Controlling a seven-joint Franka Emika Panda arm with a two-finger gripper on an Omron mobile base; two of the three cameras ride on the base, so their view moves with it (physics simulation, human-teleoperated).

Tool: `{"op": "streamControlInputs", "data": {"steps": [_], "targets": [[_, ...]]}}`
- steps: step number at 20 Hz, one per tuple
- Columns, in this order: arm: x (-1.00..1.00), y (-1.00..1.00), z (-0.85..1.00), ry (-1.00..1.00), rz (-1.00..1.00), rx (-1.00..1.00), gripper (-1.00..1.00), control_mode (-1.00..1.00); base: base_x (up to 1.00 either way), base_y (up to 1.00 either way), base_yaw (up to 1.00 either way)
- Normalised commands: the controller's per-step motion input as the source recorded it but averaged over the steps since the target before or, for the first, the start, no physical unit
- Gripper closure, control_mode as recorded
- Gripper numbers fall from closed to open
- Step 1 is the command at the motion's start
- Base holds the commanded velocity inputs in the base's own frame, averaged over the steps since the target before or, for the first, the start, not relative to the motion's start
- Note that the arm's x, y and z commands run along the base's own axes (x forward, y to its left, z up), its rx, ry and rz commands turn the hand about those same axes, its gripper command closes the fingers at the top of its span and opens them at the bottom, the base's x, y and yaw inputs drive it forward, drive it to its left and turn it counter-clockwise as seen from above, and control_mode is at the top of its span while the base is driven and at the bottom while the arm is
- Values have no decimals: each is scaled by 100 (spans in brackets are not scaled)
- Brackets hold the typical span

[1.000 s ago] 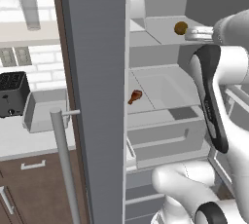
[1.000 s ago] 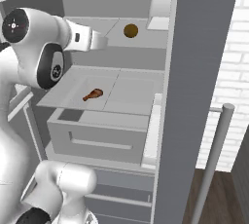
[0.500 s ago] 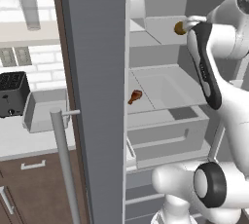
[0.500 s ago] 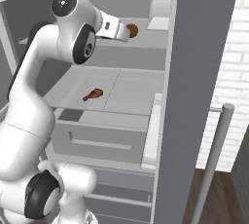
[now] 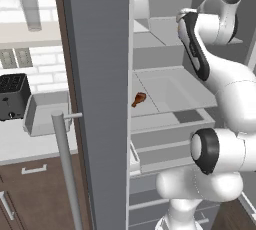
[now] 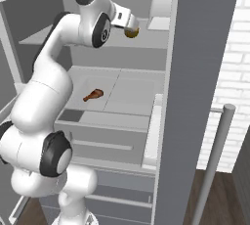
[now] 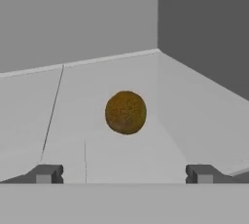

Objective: Place one avocado and one chicken drumstick in each tupperware on the nearby counter, to pack two identical lunches.

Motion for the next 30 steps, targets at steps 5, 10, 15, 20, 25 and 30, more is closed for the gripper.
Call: {"op": "streamControlInputs", "data": {"steps": [5,10,15,20,25,30], "targets": [[67,-23,-20,9,-1,0,-100,-100,0,0,0],[83,-37,-7,9,0,0,-100,-100,0,0,0],[45,-4,-12,8,0,0,-100,-100,0,0,0],[34,0,-13,4,0,0,-100,-100,0,0,0],[5,0,-26,8,0,0,-100,-100,0,0,0],[0,0,-31,7,-1,0,-100,-100,0,0,0]]}}
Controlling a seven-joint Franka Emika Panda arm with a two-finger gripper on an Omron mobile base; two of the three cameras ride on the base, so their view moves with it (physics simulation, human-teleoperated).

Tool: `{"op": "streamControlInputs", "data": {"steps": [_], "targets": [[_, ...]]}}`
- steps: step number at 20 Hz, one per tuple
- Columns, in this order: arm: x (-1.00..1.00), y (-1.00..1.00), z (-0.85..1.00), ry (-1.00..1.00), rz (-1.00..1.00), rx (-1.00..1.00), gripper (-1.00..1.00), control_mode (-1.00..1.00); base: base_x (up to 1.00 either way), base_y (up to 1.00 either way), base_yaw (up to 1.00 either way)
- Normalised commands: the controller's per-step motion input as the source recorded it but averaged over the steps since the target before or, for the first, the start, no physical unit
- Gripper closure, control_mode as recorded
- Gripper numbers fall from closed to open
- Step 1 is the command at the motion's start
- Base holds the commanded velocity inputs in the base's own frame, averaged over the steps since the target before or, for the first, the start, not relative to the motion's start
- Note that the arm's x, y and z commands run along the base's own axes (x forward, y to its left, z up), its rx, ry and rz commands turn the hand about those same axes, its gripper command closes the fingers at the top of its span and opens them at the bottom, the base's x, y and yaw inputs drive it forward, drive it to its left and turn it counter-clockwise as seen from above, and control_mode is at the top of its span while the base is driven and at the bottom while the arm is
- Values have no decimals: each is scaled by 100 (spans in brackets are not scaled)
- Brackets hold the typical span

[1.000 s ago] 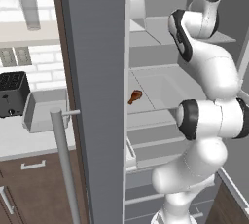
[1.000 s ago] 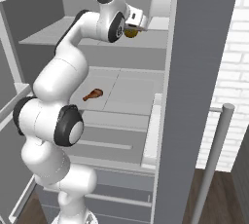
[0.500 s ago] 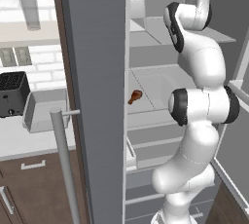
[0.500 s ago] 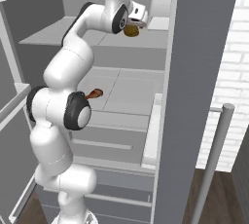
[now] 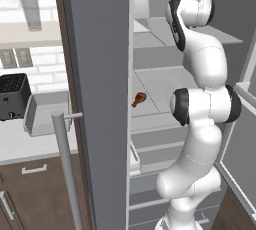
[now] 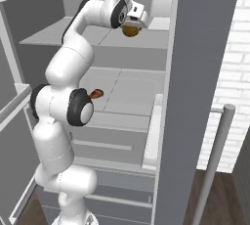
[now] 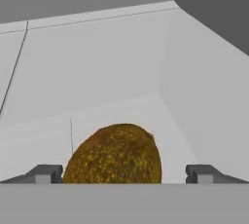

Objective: Place one avocado and one chicken drumstick in each tupperware on the nearby counter, to pack two identical lunches.

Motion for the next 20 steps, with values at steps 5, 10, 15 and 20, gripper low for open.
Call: {"op": "streamControlInputs", "data": {"steps": [5,10,15,20], "targets": [[0,1,-30,1,0,0,-100,-100,0,0,0],[0,0,-44,0,0,0,100,-100,0,0,0],[0,2,-47,-8,0,0,100,-100,0,0,0],[0,15,-30,-27,5,-3,100,-100,0,0,0]]}}
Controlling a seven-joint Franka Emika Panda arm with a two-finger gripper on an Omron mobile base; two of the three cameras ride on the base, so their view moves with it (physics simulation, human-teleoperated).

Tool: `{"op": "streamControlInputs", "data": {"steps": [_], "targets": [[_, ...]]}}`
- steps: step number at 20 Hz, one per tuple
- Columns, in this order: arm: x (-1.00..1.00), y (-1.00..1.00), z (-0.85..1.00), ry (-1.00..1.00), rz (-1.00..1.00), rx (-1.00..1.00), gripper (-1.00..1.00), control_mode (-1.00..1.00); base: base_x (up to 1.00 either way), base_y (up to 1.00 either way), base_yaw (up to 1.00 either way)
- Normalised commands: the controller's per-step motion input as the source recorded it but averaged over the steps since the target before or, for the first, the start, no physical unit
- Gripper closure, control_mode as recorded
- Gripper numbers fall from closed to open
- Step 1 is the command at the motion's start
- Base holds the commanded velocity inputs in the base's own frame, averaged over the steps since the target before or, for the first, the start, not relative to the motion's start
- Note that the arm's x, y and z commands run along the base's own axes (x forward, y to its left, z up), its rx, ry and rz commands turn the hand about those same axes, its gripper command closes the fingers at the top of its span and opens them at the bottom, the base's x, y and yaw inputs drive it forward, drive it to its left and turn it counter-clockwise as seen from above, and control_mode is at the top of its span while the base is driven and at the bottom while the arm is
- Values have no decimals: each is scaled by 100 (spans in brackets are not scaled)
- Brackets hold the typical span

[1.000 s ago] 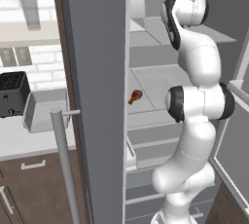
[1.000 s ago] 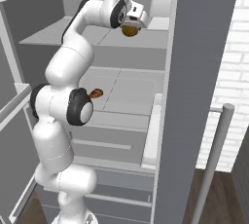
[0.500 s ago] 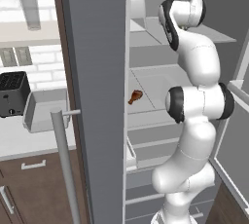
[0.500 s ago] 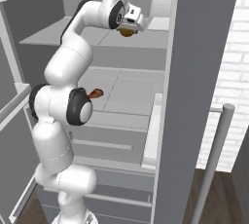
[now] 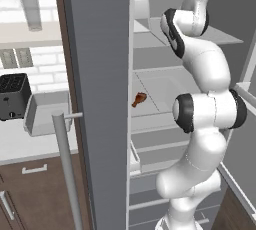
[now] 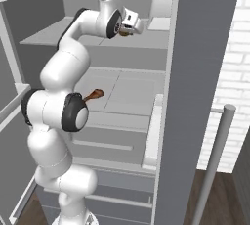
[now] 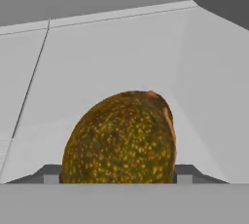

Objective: Place one avocado and one chicken drumstick in each tupperware on the nearby counter, to pack two identical lunches.

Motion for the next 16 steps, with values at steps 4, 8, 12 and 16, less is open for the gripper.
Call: {"op": "streamControlInputs", "data": {"steps": [4,8,12,16], "targets": [[-2,2,-21,-35,2,-2,100,-100,0,0,0],[-28,1,4,-12,1,0,100,-100,0,0,0],[-78,15,45,0,2,1,100,-100,0,0,0],[-100,24,12,-4,4,5,100,-100,0,0,0]]}}
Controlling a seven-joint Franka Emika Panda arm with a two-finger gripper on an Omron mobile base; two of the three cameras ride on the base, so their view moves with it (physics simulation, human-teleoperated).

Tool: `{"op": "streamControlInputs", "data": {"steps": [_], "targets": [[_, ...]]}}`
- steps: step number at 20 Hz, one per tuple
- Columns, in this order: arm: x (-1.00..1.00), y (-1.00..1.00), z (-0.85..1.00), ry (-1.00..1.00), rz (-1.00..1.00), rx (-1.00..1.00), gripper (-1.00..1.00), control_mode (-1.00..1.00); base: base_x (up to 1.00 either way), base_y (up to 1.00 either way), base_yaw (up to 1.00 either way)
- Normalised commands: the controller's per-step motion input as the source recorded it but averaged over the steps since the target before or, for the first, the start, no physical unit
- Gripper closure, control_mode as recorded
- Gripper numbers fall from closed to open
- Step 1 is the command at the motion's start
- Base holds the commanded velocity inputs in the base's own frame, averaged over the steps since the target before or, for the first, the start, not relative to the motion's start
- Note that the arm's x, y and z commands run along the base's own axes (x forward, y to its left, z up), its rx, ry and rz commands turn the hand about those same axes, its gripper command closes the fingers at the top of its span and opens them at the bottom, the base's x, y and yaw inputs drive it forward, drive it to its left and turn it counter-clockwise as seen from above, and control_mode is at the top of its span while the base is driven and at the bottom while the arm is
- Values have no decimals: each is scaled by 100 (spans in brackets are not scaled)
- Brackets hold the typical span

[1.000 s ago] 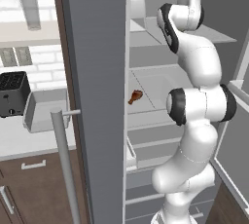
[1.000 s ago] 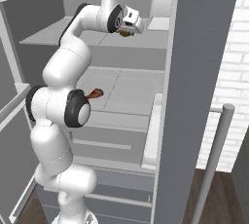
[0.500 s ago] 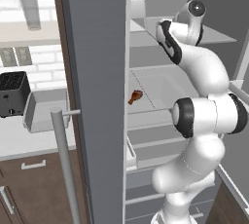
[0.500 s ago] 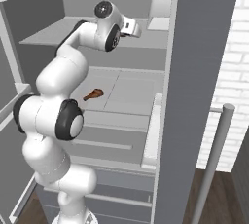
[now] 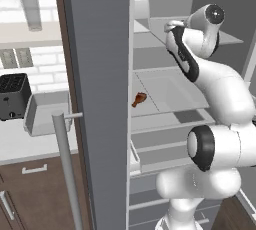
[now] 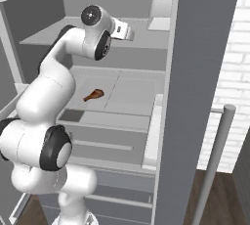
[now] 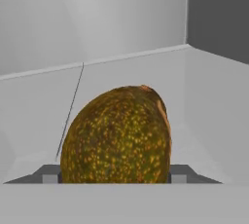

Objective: Place one avocado and one chicken drumstick in each tupperware on the nearby counter, to pack two identical lunches.

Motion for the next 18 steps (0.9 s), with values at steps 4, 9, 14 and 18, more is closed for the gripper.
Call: {"op": "streamControlInputs", "data": {"steps": [4,9,14,18], "targets": [[-100,18,1,-1,2,0,100,-100,0,0,0],[-100,27,0,10,3,-1,100,-100,0,0,0],[-100,37,-19,25,4,-6,100,-100,0,0,0],[-100,23,-62,31,7,-9,100,-100,0,0,0]]}}
